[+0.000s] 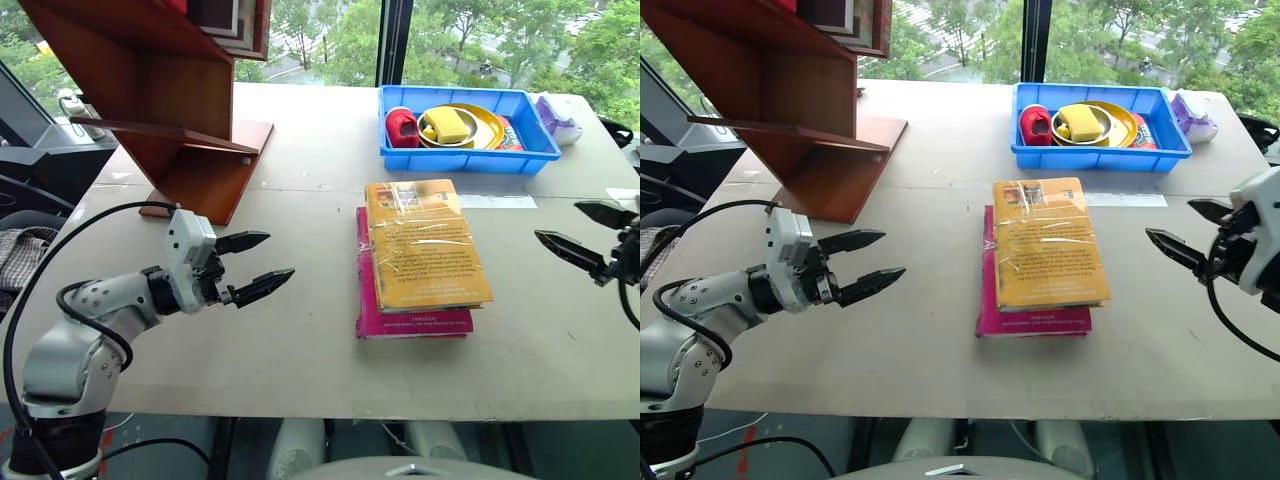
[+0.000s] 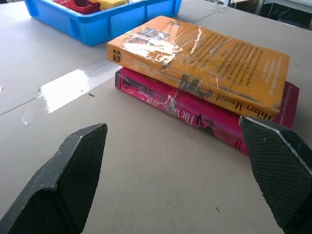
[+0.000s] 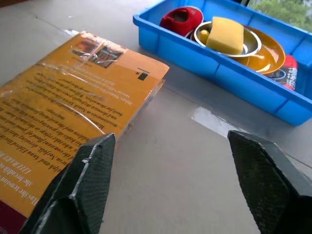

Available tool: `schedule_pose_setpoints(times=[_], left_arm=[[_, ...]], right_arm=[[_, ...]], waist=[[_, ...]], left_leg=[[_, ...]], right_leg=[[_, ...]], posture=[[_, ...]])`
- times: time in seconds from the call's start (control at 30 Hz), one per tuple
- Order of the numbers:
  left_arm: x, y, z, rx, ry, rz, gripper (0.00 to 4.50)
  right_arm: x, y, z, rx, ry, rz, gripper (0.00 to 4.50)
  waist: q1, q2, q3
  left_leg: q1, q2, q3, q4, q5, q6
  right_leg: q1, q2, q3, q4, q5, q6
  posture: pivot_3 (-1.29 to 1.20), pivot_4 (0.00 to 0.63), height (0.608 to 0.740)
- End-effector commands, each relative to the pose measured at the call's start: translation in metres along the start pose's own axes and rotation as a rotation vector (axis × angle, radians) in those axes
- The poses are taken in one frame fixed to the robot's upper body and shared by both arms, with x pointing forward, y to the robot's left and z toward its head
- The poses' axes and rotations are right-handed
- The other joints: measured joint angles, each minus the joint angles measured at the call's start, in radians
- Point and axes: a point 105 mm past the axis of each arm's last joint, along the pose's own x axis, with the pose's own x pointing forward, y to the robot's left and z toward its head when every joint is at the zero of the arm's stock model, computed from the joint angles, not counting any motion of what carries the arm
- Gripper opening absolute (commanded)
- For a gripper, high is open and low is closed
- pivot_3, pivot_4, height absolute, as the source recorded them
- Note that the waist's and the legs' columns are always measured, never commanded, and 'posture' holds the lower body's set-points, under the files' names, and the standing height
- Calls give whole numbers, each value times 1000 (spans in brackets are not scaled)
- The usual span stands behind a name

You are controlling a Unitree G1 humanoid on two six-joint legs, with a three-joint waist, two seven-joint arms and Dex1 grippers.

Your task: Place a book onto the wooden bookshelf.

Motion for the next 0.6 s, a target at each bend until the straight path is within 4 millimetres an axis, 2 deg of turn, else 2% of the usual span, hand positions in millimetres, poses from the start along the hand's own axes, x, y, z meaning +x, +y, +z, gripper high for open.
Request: schedule_pose_setpoints(times=[0.03,0.13,0.17,0.4,0.6], left_arm=[[-1,-5,16,83,-34,-43,4500],[-4,-6,14,103,-26,-53,4500],[-6,-7,14,99,-28,-57,4500],[-15,-18,9,98,-8,-81,4500],[-22,-17,6,97,6,-54,4500]], right_arm=[[22,4,-3,26,82,-38,1812],[40,7,-8,-36,138,-58,430],[46,10,-6,-21,133,-52,116],[76,24,-6,-126,168,-38,116],[89,33,-10,-208,199,11,116]], waist=[[0,0,0],[-3,0,0],[-3,0,0],[-4,1,1],[-3,1,1]], left_leg=[[0,0,0,0,0,0],[0,-1,1,0,0,0],[0,-1,0,0,0,0],[-2,0,1,0,0,0],[-2,0,1,0,0,0]], right_leg=[[0,0,0,0,0,0],[0,0,1,0,0,0],[-1,0,1,0,0,0],[-4,0,1,0,0,0],[-4,0,1,0,0,0]], posture=[[0,150,740],[0,150,740],[0,150,740],[0,150,740],[0,150,740]])
